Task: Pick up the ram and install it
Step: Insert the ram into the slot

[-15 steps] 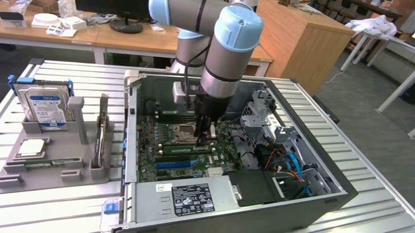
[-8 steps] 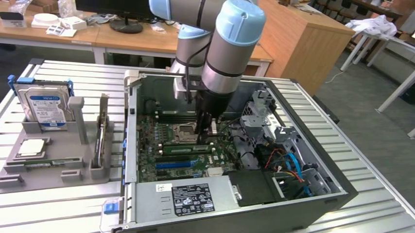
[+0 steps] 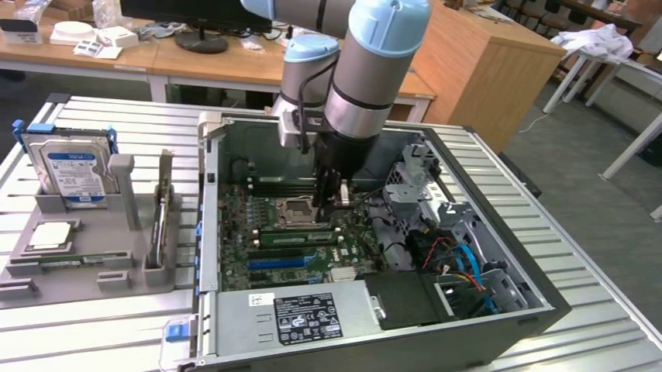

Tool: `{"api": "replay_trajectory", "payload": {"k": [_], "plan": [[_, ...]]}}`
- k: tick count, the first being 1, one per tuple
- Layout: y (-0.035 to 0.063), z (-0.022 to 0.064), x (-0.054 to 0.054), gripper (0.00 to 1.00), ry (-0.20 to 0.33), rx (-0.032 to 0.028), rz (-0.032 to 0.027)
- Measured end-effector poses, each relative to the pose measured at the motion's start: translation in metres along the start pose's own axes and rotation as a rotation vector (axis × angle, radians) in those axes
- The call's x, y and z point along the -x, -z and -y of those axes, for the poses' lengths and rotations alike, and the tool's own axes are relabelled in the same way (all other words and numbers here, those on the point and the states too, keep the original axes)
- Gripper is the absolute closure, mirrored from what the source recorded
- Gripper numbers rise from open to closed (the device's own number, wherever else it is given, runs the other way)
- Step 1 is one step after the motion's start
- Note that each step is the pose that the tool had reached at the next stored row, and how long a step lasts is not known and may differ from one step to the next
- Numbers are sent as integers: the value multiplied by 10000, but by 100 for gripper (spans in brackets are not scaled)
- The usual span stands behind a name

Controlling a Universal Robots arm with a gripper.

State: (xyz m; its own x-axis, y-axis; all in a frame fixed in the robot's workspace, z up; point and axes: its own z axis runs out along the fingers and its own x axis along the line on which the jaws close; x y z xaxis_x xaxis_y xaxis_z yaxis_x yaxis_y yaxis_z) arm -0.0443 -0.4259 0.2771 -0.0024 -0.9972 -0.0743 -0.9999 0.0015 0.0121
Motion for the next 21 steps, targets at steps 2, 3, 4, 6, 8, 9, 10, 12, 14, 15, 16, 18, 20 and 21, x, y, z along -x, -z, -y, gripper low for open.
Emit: {"api": "replay_trajectory", "payload": {"k": [2,3,4,6,8,9,10,12,14,15,16,18,20,21], "plan": [[37,0,3,63,0,0,0],[55,-1,4,63,0,0,0],[73,-1,5,63,0,0,0],[107,-1,8,63,0,0,0],[136,-2,10,63,0,0,0],[155,-2,11,63,0,0,0],[174,-2,13,63,0,0,0],[217,-3,16,63,0,0,-1],[268,-3,20,63,0,0,0],[291,-4,22,63,0,-1,1],[316,-4,23,63,-1,-1,0],[362,-4,27,63,-1,0,-1],[405,-5,30,63,-1,-1,1],[427,-5,32,63,-1,0,0]]}}
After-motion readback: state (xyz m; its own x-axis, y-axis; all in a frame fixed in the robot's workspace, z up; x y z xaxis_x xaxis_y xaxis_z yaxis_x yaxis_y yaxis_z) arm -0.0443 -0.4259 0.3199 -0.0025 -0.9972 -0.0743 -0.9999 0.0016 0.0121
